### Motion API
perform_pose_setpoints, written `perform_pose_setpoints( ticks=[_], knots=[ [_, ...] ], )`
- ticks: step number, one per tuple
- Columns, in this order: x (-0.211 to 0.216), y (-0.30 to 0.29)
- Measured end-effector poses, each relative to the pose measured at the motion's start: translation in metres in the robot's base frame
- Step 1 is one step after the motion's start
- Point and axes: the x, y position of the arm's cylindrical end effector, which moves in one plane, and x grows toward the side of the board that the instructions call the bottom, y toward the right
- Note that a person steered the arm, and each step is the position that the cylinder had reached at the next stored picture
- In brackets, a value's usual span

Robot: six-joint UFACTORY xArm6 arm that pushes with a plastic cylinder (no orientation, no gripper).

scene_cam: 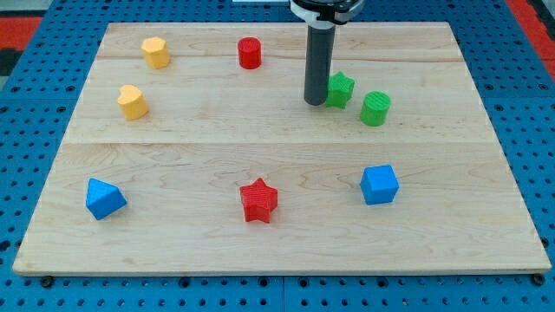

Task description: Push the green star into the green circle

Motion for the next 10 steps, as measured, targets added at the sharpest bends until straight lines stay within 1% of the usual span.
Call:
perform_pose_setpoints(
  ticks=[1, 2, 3, 4, 7, 9, 10],
  knots=[
    [-0.009, -0.015],
    [-0.025, -0.008],
    [-0.028, 0.002],
    [-0.031, 0.01],
    [-0.014, 0.018],
    [-0.034, 0.024],
    [-0.029, 0.043]
  ],
)
